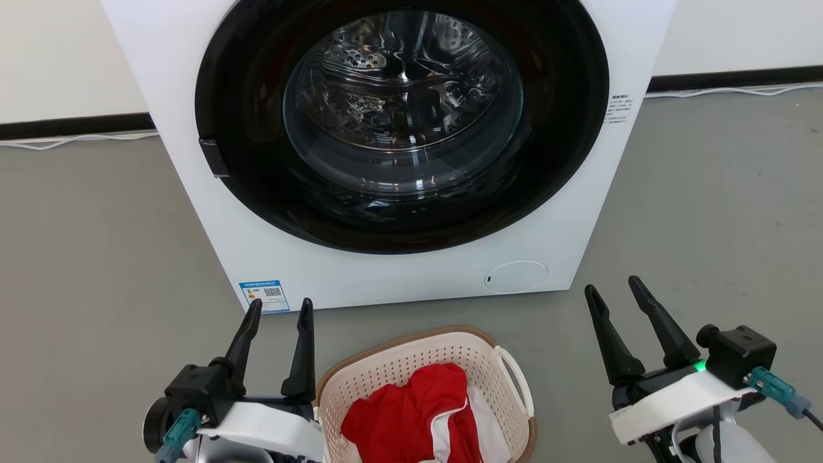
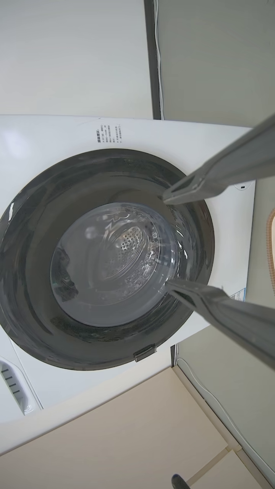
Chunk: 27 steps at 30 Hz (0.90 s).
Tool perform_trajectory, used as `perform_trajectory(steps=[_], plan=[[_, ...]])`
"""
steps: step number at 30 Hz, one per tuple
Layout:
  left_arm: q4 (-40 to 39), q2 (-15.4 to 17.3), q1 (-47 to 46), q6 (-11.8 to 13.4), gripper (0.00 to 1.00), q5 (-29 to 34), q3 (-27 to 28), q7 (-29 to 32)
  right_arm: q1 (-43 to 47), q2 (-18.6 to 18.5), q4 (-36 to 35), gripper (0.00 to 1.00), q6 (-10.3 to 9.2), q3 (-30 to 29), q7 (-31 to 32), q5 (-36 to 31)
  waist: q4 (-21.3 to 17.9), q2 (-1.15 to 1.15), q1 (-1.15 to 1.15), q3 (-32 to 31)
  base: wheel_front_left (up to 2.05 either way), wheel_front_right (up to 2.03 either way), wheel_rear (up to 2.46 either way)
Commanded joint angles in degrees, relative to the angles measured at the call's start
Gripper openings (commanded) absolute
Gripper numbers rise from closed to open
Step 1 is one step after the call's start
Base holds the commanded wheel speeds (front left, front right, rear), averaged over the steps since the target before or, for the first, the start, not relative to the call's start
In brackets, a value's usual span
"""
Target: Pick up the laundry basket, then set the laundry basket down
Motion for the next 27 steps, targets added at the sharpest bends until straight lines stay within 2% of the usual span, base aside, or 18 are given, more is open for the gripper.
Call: perform_trajectory(steps=[1,15,27], plan=[[-1.83,0.50,-3.31,0.72,1.00,0.67,1.62,-0.52,-1.84,-0.81,-1.23,1.00,0.41,0.73,-0.69,-0.61,-0.01,0.00,0.00,0.04,0.00,0.00,0.00],[-1.01,0.50,-3.38,1.05,1.00,-0.61,1.63,-0.52,-1.77,-0.36,-0.58,1.00,0.41,-1.36,-0.69,-1.10,-0.13,0.00,0.00,1.53,0.00,0.00,0.00],[2.71,0.50,-6.38,2.97,1.00,-2.75,0.14,-0.52,-3.22,-1.91,-2.10,1.00,0.41,-2.14,-0.69,0.69,-1.12,0.00,0.00,9.03,0.00,0.00,0.00]])
